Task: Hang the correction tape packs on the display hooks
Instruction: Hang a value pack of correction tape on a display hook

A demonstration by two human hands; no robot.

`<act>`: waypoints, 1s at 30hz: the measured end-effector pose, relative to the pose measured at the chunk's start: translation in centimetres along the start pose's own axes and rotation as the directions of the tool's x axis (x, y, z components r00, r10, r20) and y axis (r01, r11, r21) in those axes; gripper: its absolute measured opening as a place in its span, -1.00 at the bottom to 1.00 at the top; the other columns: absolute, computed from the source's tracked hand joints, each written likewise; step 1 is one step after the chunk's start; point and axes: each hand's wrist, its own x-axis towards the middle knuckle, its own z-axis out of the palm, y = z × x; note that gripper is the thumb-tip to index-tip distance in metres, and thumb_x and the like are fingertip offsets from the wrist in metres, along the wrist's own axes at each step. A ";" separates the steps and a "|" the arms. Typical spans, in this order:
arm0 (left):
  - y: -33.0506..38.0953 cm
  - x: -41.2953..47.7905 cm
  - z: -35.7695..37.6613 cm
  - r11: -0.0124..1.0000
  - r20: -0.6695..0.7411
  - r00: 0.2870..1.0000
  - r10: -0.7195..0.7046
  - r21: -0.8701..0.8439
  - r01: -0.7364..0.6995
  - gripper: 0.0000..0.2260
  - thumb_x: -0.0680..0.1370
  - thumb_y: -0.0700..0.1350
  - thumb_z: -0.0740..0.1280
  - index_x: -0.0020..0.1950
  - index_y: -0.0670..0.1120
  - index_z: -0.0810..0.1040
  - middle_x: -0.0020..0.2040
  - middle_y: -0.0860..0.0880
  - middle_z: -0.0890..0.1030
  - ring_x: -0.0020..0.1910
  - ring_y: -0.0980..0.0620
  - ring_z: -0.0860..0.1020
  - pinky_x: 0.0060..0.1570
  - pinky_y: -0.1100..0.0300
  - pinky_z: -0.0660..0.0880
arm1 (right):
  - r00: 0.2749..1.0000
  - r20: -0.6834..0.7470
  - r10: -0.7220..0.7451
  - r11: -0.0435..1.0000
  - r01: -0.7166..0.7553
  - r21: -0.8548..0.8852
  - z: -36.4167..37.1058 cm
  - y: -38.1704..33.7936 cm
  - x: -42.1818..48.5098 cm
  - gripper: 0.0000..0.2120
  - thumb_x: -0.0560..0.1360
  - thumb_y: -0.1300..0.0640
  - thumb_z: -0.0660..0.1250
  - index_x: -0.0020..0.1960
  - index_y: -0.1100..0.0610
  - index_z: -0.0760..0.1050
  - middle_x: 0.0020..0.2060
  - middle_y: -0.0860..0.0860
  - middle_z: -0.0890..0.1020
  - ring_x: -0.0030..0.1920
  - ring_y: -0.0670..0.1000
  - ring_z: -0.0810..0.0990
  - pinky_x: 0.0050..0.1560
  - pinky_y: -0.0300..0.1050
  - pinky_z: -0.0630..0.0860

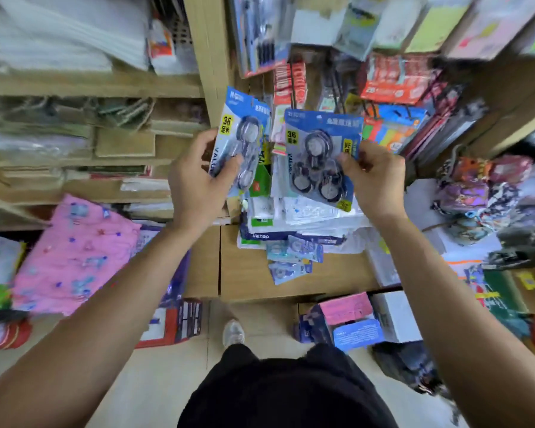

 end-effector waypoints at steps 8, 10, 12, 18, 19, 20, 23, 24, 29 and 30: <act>6.1 11.1 -2.8 0.958 -0.092 0.958 0.270 -0.074 -0.277 -0.64 0.47 -0.05 0.50 0.21 -0.15 0.59 -0.07 0.15 0.63 -0.15 0.20 0.58 -0.10 0.18 0.53 | 0.963 -0.259 -0.079 0.994 0.097 0.057 -3.1 -8.9 6.9 -0.78 0.52 0.12 0.39 -0.21 0.24 0.49 -0.45 0.07 0.43 -0.37 -0.11 0.24 -0.37 -0.16 0.18; 8.3 13.6 -3.3 0.936 -0.138 0.932 0.335 -0.064 -0.346 -0.63 0.47 -0.04 0.50 0.20 -0.18 0.59 -0.05 0.14 0.62 -0.14 0.18 0.57 -0.07 0.14 0.54 | 0.944 -0.311 -0.111 0.982 0.151 0.109 -4.6 -11.1 8.8 -0.89 0.52 0.15 0.38 -0.11 0.20 0.57 -0.37 0.06 0.56 -0.38 -0.15 0.34 -0.36 -0.25 0.26; 10.6 15.9 -3.8 0.917 -0.161 0.912 0.376 -0.072 -0.391 -0.64 0.47 -0.04 0.50 0.20 -0.16 0.59 -0.05 0.13 0.64 -0.14 0.14 0.59 -0.06 0.04 0.58 | 0.925 -0.350 -0.149 0.967 0.210 0.143 -6.0 -13.0 10.7 -0.93 0.53 0.19 0.37 -0.05 0.19 0.59 -0.30 0.05 0.62 -0.36 -0.21 0.41 -0.32 -0.31 0.33; 17.7 22.0 -4.8 0.862 -0.258 0.845 0.468 -0.077 -0.501 -0.63 0.46 -0.02 0.49 0.21 -0.14 0.58 -0.06 0.06 0.68 -0.13 0.02 0.65 -0.08 -0.05 0.58 | 0.884 -0.408 -0.226 0.930 0.320 0.178 -9.7 -16.7 16.2 -0.89 0.56 0.10 0.36 0.00 0.13 0.60 -0.21 0.20 0.66 -0.26 0.19 0.54 -0.24 0.12 0.48; 18.8 23.0 -5.0 0.854 -0.277 0.834 0.477 -0.076 -0.514 -0.62 0.46 -0.01 0.48 0.21 -0.13 0.58 -0.05 0.04 0.69 -0.12 0.01 0.66 -0.07 -0.06 0.59 | 0.877 -0.420 -0.233 0.926 0.332 0.179 -10.2 -17.3 17.1 -0.92 0.56 0.10 0.36 -0.01 0.09 0.59 -0.21 0.20 0.66 -0.26 0.20 0.55 -0.24 0.14 0.49; 19.7 24.0 -5.1 0.846 -0.295 0.821 0.489 -0.067 -0.528 -0.60 0.45 0.00 0.49 0.22 -0.13 0.58 -0.04 0.03 0.69 -0.10 0.00 0.66 -0.06 -0.06 0.59 | 0.869 -0.430 -0.244 0.920 0.347 0.179 -10.8 -17.9 17.9 -0.92 0.56 0.08 0.36 -0.01 0.07 0.59 -0.21 0.21 0.67 -0.24 0.21 0.57 -0.24 0.17 0.52; 21.8 26.6 -5.8 0.818 -0.327 0.778 0.536 -0.025 -0.574 -0.58 0.45 -0.01 0.50 0.24 -0.13 0.57 -0.03 0.07 0.67 -0.10 0.01 0.65 -0.04 -0.04 0.58 | 0.851 -0.462 -0.249 0.906 0.373 0.200 -12.3 -19.8 20.2 -0.88 0.54 0.05 0.37 0.00 0.07 0.60 -0.17 0.17 0.70 -0.18 0.20 0.63 -0.16 0.25 0.56; 22.4 27.5 -6.0 0.810 -0.338 0.765 0.548 -0.013 -0.586 -0.59 0.45 -0.01 0.51 0.24 -0.12 0.57 -0.04 0.11 0.66 -0.11 0.02 0.66 -0.04 -0.04 0.59 | 0.848 -0.467 -0.251 0.898 0.384 0.215 -12.9 -20.4 20.9 -0.91 0.55 0.09 0.37 0.01 0.07 0.61 -0.16 0.13 0.71 -0.19 0.13 0.64 -0.13 0.22 0.58; 25.0 31.7 -7.3 0.771 -0.372 0.715 0.591 0.001 -0.637 -0.61 0.44 0.03 0.51 0.21 0.00 0.55 -0.08 0.25 0.61 -0.08 0.01 0.66 0.02 -0.11 0.59 | 0.816 -0.506 -0.279 0.863 0.445 0.241 -15.6 -23.5 24.4 -0.95 0.57 0.15 0.36 -0.03 0.08 0.60 -0.24 0.05 0.68 -0.29 -0.07 0.53 -0.23 -0.01 0.50; 25.5 32.4 -7.5 0.761 -0.373 0.707 0.601 -0.006 -0.649 -0.61 0.44 0.04 0.51 0.22 0.02 0.54 -0.08 0.24 0.61 -0.07 0.01 0.67 0.02 -0.12 0.59 | 0.816 -0.504 -0.282 0.856 0.452 0.252 -16.1 -24.2 25.1 -0.95 0.58 0.16 0.36 -0.03 0.10 0.60 -0.26 0.01 0.68 -0.32 -0.12 0.53 -0.26 -0.10 0.48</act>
